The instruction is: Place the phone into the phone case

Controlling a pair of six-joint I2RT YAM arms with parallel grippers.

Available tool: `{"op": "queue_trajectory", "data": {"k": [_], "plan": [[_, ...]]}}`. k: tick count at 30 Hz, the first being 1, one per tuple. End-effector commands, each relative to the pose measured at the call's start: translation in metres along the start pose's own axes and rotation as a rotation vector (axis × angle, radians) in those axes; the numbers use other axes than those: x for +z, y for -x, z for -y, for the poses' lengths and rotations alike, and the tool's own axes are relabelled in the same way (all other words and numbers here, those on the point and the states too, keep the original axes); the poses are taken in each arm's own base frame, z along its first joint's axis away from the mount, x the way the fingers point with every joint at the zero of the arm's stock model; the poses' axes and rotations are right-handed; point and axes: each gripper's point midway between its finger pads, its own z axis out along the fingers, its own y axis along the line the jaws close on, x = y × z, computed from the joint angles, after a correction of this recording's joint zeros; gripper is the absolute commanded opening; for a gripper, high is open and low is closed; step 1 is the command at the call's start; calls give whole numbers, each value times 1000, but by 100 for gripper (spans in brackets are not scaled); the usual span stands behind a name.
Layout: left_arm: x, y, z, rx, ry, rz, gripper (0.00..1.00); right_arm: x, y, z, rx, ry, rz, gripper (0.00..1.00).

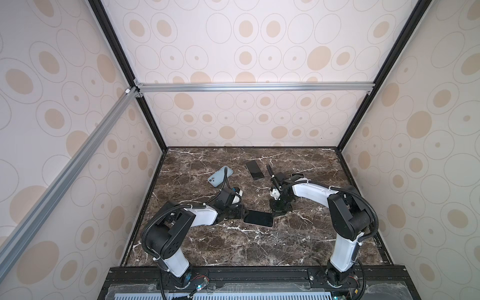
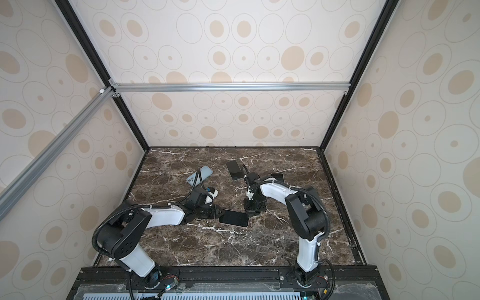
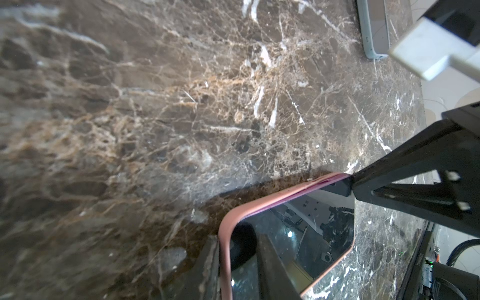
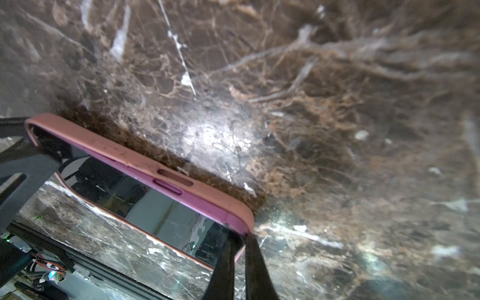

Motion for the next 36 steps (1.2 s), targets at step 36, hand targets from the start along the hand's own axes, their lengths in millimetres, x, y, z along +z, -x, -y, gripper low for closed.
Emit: {"op": "queue_trajectory", "data": {"k": [36], "plan": [[-1, -10, -1, -5, 10, -31, 26, 139, -27, 53, 11, -275, -150, 10]]}}
